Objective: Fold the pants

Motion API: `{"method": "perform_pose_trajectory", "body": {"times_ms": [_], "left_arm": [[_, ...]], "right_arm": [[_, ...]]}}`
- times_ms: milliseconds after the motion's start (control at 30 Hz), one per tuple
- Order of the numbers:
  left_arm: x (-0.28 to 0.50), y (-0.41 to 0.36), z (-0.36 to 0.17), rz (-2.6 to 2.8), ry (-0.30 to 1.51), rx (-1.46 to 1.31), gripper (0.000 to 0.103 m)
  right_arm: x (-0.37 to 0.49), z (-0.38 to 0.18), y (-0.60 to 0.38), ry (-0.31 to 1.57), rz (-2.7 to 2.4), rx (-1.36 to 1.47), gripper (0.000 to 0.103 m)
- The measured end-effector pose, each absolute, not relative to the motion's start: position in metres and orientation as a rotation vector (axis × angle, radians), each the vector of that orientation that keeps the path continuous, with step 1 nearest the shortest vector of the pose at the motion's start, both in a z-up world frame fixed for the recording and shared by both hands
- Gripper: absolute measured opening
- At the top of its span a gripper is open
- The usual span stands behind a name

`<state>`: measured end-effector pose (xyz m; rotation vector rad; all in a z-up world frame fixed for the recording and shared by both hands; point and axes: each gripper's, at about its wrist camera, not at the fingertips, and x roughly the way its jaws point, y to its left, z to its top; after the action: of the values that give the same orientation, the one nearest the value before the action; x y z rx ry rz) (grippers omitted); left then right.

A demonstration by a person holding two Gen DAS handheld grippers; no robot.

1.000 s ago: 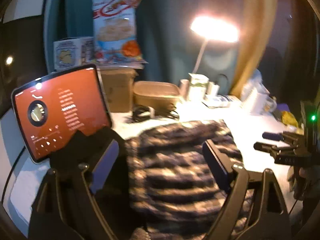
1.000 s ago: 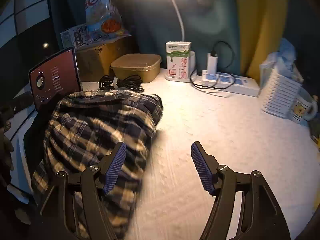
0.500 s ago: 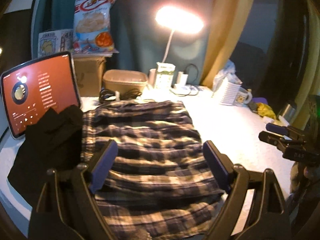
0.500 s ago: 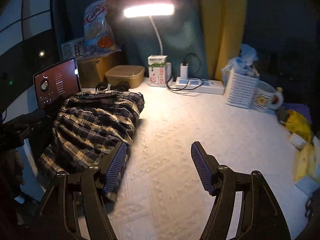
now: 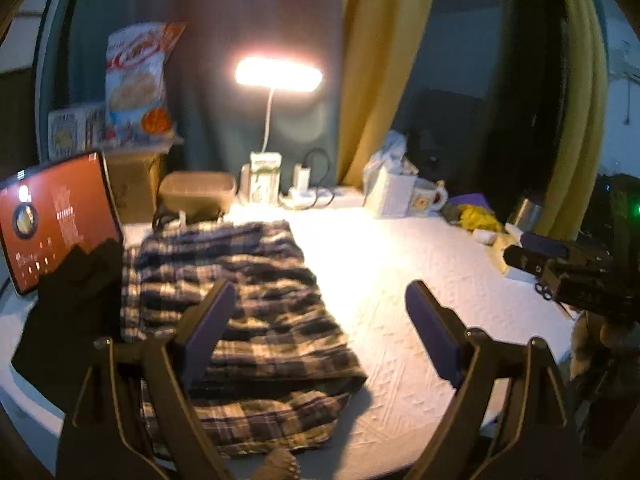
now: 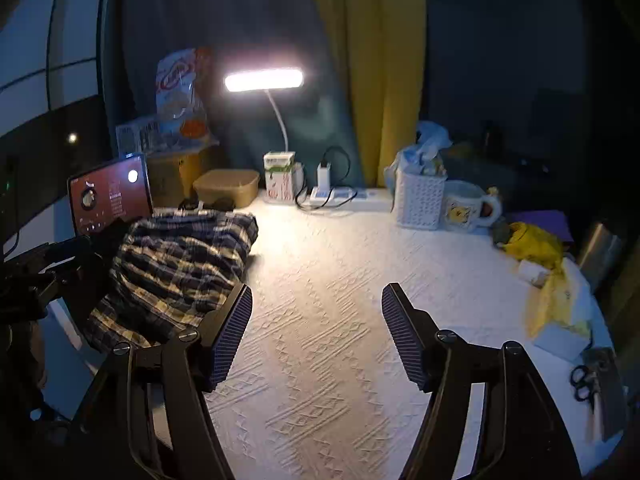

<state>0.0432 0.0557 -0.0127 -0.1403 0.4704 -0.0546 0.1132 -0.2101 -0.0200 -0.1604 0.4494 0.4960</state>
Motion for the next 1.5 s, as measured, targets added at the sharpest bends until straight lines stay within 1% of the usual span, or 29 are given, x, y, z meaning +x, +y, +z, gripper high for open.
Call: {"method": "perform_pose_trajectory", "body": {"times_ms": [267,433,733,867,1167,1500], "left_arm": [[0.019,0.043,0.022,0.018,0.351,-0.120,0.088],[-0.004,0.034,0.043,0.059,0.233,-0.055,0.088],[-0.028,0.028,0.064,0.076,0.161,-0.014,0.088],[-0.032,0.031,0.065,0.071,0.159,-0.021,0.089],[-0.028,0.043,0.055,0.101,0.219,-0.060,0.089],[-0.025,0.045,0.051,0.110,0.232,-0.061,0.089]], "right_arm": [[0.083,0.007,-0.226,0.354,0.480,-0.149,0.071],[0.063,0.023,-0.234,0.301,0.488,-0.141,0.071],[0.022,0.050,-0.243,0.184,0.425,-0.132,0.071],[0.017,0.052,-0.245,0.171,0.418,-0.127,0.071],[0.024,0.045,-0.251,0.206,0.414,-0.105,0.071],[0.028,0.040,-0.254,0.223,0.394,-0.100,0.071]]}}
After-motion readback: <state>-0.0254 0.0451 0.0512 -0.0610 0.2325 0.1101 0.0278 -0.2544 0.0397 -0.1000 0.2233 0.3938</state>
